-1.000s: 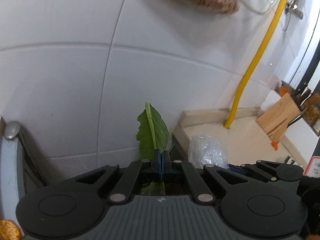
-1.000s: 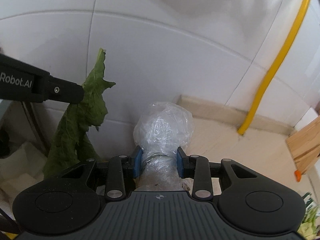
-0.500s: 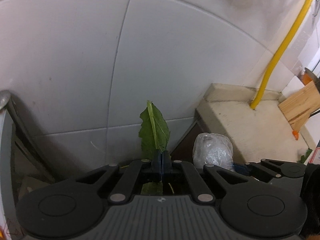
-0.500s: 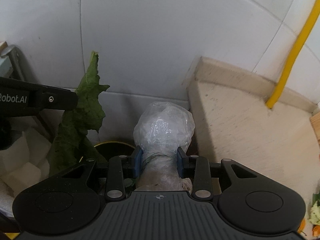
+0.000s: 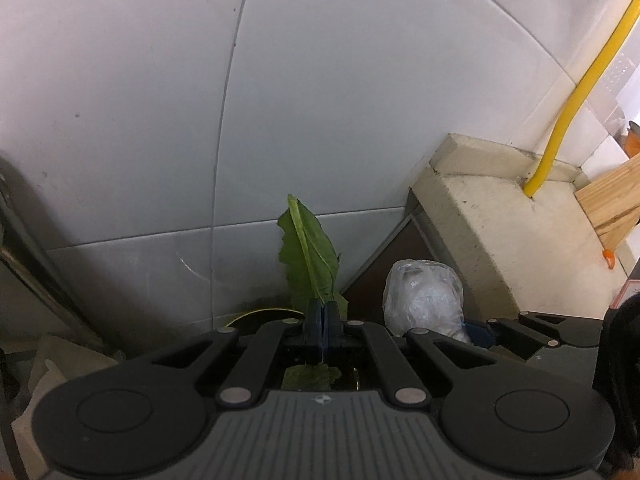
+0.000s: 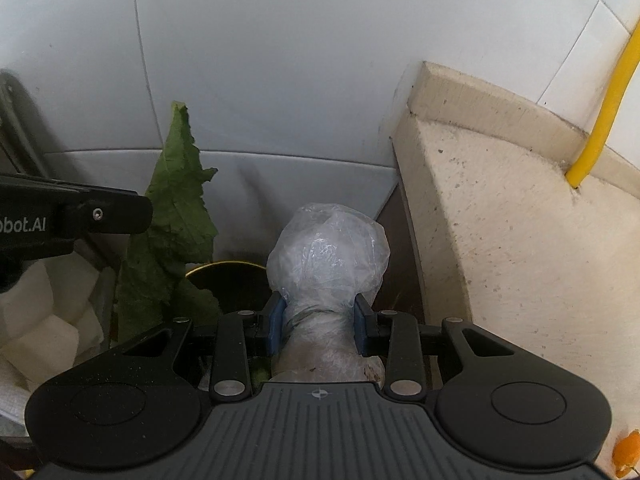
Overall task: Collect trash
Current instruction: 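Carry green leaf in left tool while right tool carries bag to bin, then open right tool over bin dropping bag while left tool drops leaf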
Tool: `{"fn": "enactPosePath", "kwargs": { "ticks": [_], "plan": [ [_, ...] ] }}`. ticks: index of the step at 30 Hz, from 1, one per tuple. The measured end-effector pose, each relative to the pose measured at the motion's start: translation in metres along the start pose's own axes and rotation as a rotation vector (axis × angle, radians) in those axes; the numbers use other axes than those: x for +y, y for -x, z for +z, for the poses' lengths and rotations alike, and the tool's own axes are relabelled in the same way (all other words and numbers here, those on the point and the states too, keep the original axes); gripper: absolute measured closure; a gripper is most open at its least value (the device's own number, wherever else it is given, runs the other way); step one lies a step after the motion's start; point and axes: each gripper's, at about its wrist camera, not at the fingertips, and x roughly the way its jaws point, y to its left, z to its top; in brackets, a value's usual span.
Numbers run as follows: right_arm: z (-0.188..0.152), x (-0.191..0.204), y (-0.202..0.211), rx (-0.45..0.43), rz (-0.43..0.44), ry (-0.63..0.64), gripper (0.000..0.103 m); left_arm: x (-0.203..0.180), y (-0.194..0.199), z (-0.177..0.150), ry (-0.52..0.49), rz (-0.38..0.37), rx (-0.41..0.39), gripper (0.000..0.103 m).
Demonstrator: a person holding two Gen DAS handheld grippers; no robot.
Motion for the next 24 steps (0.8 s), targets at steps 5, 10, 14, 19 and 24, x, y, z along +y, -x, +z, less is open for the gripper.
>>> {"fn": "enactPosePath", "kwargs": {
  "ticks": [5,10,14,19,24],
  "plan": [
    [0.0,0.003,-0.005,0.019,0.003,0.001,0.061,0.002,-0.008,0.0,0.004,0.004,0.019,0.103],
    [0.001,0.005,-0.012,0.037,-0.001,-0.002,0.058,0.005,-0.018,0.002,0.007,0.004,0.043,0.103],
    [0.003,0.006,-0.018,0.048,-0.011,-0.004,0.055,0.01,-0.026,0.002,0.021,0.02,0.056,0.103],
    [0.004,0.009,-0.026,0.059,-0.021,-0.008,0.047,0.016,-0.034,0.002,0.04,0.044,0.075,0.103],
    [0.003,0.011,-0.031,0.073,-0.031,-0.015,0.045,0.014,-0.032,0.004,0.008,0.089,0.041,0.1]
  ]
}}
